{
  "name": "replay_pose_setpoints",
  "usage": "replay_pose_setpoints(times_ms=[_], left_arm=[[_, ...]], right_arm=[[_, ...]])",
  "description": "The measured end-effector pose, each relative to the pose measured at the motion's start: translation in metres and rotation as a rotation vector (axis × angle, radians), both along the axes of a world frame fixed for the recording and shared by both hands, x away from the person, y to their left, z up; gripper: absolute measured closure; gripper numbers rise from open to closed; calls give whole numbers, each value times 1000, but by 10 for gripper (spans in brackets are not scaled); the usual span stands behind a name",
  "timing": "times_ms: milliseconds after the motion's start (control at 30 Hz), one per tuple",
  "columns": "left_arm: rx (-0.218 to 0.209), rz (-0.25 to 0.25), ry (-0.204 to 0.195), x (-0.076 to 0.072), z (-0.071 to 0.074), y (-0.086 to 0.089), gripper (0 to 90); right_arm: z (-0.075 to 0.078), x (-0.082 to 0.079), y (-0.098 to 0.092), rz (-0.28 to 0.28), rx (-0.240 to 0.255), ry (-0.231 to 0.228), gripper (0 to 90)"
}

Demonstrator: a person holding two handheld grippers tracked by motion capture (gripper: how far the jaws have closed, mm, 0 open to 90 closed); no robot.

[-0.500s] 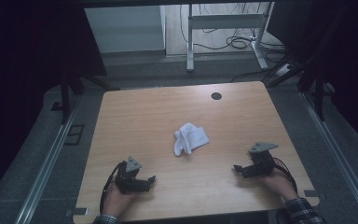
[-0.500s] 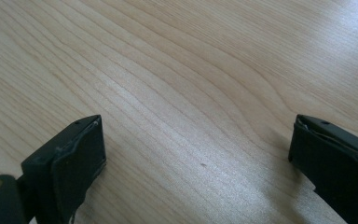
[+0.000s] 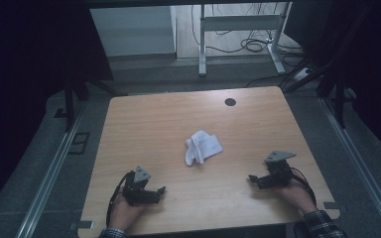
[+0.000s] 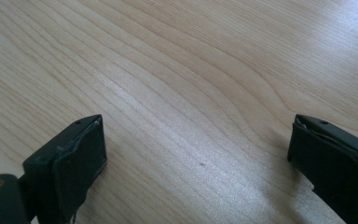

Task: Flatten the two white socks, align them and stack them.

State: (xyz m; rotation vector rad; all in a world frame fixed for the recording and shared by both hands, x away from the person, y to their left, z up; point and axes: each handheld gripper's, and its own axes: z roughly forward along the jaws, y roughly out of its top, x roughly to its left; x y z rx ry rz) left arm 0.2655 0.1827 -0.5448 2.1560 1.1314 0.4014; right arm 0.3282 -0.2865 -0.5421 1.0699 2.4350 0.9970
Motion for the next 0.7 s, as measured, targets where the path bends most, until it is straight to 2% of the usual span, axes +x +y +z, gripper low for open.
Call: replay_pose_setpoints(times_ms=[433, 700], left_arm=[[-1, 0, 1, 1, 0, 0, 97], [-2, 2, 0, 1, 0, 0, 97]], right_arm=[[3, 0, 2, -12, -16, 17, 62], [6, 2, 6, -28, -31, 43, 78]])
